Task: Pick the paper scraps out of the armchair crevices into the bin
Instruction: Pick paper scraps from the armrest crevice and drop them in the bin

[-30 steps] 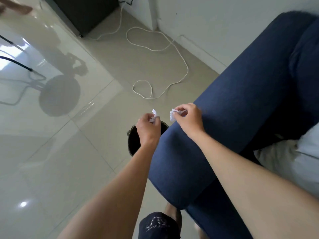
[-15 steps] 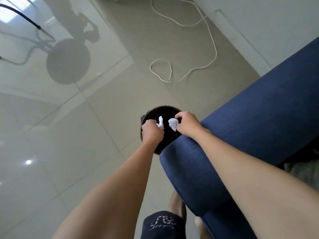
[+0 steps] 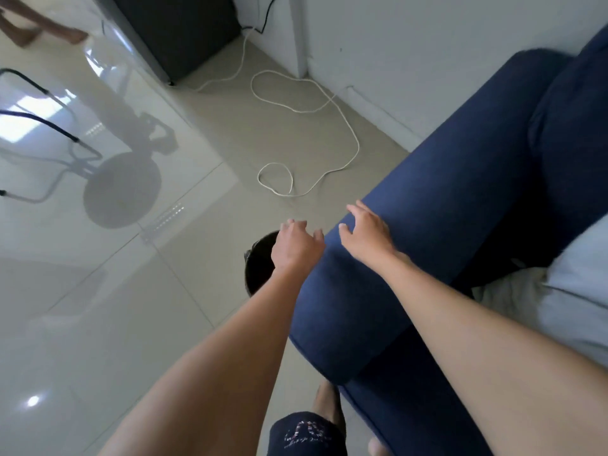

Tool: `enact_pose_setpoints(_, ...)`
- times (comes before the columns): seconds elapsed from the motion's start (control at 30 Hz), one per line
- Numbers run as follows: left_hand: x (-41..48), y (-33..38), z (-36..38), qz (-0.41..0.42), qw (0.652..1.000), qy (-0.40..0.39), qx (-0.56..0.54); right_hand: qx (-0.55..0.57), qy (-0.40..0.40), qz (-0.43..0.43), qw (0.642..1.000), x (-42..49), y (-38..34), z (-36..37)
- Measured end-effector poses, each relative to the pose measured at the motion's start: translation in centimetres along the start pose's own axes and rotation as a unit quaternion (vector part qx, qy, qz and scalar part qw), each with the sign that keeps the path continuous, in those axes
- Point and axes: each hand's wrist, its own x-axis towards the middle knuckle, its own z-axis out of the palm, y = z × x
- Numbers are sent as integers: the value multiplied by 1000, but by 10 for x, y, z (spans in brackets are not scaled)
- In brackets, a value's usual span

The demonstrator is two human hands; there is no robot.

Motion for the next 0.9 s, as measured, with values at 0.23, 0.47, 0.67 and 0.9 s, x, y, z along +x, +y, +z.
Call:
enact_pose_setpoints(0.23,-89,83,44,142,988,38,40,-30,41,16,999,-72,82,-73)
enact_pose_setpoints(0.47,-155,106,102,155,985,-1,73,-48,37,69,996,-133,166,-83)
enact_pose_setpoints(0.67,-168,86,178,141,980,-102,99,-14,-2,120,993,-139,234,-38)
enact_pose_setpoints(0.9,-145,42,246,89,976,-177,87,5,-49,123,991,-110,279,28)
